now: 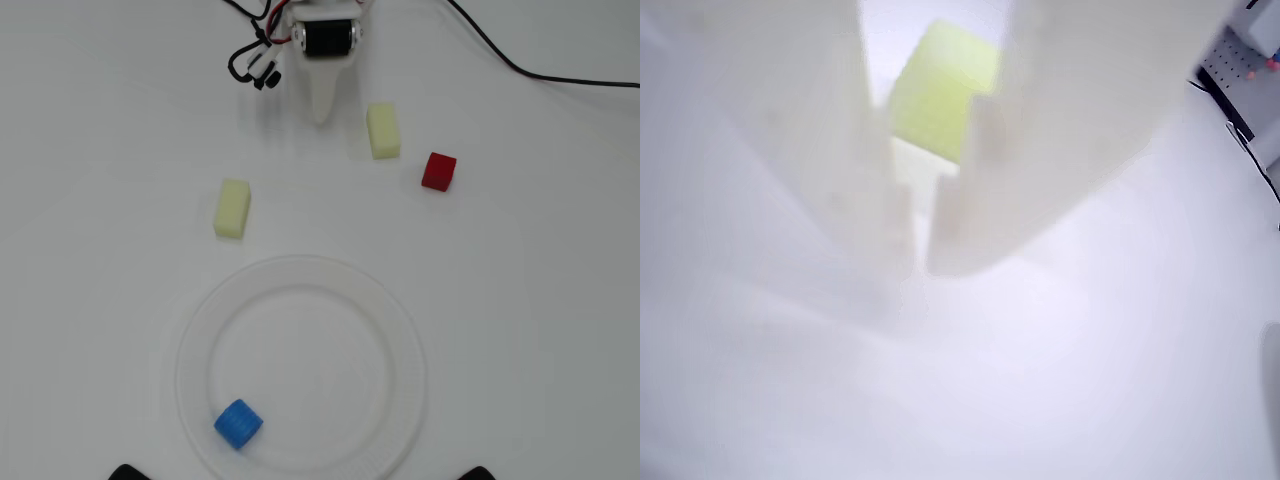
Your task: Grasp a blue block and put it in the dish.
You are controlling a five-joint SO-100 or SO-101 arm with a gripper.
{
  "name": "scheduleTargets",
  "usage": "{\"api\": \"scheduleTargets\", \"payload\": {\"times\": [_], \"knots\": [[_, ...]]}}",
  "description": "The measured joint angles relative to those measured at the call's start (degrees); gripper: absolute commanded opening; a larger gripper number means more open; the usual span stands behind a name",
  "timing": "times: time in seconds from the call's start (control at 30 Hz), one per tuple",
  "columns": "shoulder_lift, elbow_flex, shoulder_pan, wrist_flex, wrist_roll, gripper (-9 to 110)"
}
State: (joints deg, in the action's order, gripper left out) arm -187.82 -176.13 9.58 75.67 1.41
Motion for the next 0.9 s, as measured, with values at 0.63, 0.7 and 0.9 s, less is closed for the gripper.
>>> {"api": "scheduleTargets", "payload": {"times": [0.63,0.7,0.9], "knots": [[-0.1,0.0,-0.1,0.1,-0.2,4],[-0.1,0.0,-0.1,0.1,-0.2,4],[-0.1,0.0,-0.1,0.1,-0.2,4]]}}
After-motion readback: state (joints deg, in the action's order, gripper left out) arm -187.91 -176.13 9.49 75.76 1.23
